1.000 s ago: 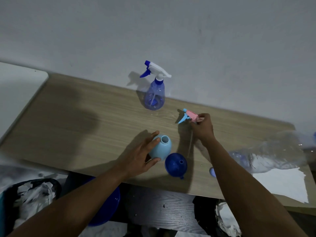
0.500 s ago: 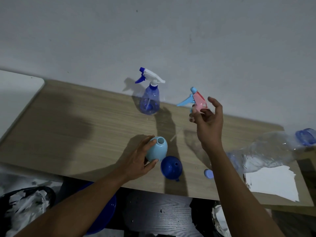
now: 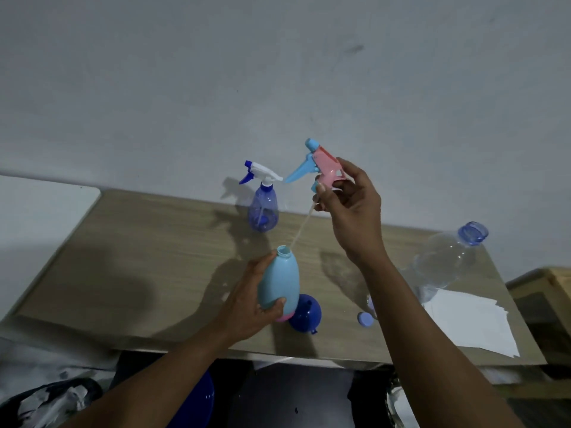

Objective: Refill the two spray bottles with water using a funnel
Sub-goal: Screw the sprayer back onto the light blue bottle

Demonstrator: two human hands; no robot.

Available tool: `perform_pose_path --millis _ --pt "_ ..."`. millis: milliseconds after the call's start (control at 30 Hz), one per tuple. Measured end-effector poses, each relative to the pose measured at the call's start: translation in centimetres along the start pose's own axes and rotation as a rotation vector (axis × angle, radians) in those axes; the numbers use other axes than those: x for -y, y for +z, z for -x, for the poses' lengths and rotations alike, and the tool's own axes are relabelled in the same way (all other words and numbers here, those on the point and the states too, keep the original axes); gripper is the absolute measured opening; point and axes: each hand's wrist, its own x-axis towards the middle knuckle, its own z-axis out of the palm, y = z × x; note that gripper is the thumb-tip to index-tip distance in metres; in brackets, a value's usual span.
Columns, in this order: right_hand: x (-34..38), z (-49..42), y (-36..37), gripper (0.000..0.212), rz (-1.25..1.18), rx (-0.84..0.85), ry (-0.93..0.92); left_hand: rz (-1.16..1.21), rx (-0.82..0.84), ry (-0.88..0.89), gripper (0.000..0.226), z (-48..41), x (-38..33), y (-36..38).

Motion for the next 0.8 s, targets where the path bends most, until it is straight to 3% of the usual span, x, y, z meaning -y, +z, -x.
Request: perform_pose_path --millis 333,800 --pt "3.8 4.2 -1.2 0.045 -0.036 0.105 0.074 0.217 0.022 0.062 0.076 -0.8 -9.9 -1.6" --pt "9.3 6.7 -3.7 0.040 0.042 0.125 -0.070 0.199 0.057 0.129 0.072 -1.8 -16.5 -2.7"
